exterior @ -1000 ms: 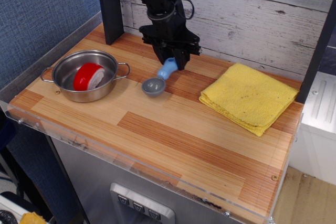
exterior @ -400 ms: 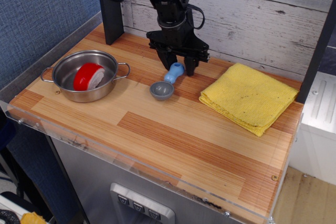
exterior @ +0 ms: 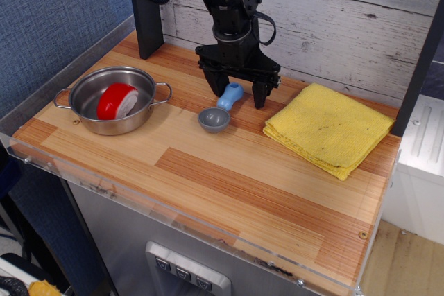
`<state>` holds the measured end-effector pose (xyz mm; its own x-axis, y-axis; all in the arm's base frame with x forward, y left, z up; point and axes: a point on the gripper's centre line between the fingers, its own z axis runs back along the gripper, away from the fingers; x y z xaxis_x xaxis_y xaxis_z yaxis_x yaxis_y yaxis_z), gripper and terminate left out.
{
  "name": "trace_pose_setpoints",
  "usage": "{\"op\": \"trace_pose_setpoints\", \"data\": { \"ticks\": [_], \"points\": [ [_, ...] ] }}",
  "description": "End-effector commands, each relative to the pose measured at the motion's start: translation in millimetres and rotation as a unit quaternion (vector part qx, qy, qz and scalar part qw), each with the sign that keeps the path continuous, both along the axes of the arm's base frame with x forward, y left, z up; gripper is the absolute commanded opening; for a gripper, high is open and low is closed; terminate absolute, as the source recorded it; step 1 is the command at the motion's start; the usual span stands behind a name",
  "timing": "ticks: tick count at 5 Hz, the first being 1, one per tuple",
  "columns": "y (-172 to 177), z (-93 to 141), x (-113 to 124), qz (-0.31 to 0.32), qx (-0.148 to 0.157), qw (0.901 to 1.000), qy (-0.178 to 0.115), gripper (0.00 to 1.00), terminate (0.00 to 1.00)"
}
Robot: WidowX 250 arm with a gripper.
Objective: Move the scoop to between the bowl and cloth.
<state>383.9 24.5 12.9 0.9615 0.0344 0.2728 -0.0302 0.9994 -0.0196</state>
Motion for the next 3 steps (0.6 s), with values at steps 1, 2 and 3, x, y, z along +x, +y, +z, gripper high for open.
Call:
{"op": "trace_pose_setpoints", "data": {
  "ticks": [1,2,3],
  "points": [
    [7,61,-8,0.01,-0.023,0.9983,-0.052,1.0,0.0],
    [10,87,-12,0.02,-0.025,0.9975,-0.064,1.0,0.0],
    [12,116,-22,0.03,-0.038,0.9948,-0.089,1.0,0.0]
  ]
}}
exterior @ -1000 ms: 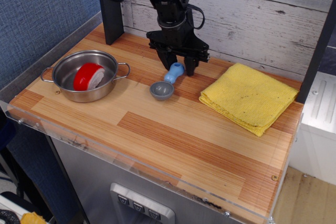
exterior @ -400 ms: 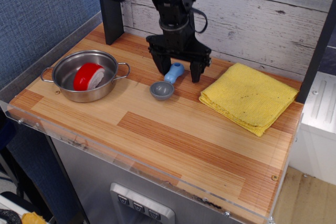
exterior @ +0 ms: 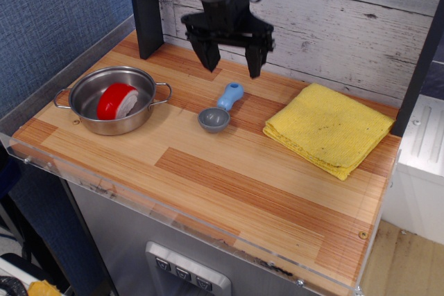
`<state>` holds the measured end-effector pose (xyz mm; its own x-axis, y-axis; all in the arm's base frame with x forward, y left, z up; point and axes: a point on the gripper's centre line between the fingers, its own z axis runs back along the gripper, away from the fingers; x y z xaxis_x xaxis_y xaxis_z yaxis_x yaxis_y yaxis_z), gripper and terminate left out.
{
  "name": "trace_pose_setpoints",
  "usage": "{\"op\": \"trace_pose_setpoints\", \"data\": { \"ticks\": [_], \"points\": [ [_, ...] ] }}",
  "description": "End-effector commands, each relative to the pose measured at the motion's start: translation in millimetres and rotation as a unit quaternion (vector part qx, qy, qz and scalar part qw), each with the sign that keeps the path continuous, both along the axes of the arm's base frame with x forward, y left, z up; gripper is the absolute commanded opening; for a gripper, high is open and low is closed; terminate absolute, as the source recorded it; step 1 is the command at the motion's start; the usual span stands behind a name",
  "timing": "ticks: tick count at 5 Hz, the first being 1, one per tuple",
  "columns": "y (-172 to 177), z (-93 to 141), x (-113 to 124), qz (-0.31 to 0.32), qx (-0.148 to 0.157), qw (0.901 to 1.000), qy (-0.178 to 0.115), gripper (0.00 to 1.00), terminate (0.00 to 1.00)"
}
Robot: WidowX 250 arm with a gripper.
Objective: Move the scoop to between the bowl and cloth.
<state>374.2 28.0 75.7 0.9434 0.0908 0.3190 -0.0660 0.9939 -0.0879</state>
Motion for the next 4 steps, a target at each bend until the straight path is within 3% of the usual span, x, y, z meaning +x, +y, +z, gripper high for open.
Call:
{"op": "trace_pose_setpoints", "data": {
  "ticks": [1,3,4],
  "points": [
    [2.8,77.9,-19.6,0.02,0.005,0.9972,-0.072,1.0,0.0],
    [2.8,77.9,-19.6,0.02,0.005,0.9972,-0.072,1.0,0.0],
    [2.8,77.9,-19.6,0.02,0.005,0.9972,-0.072,1.0,1.0]
  ]
}}
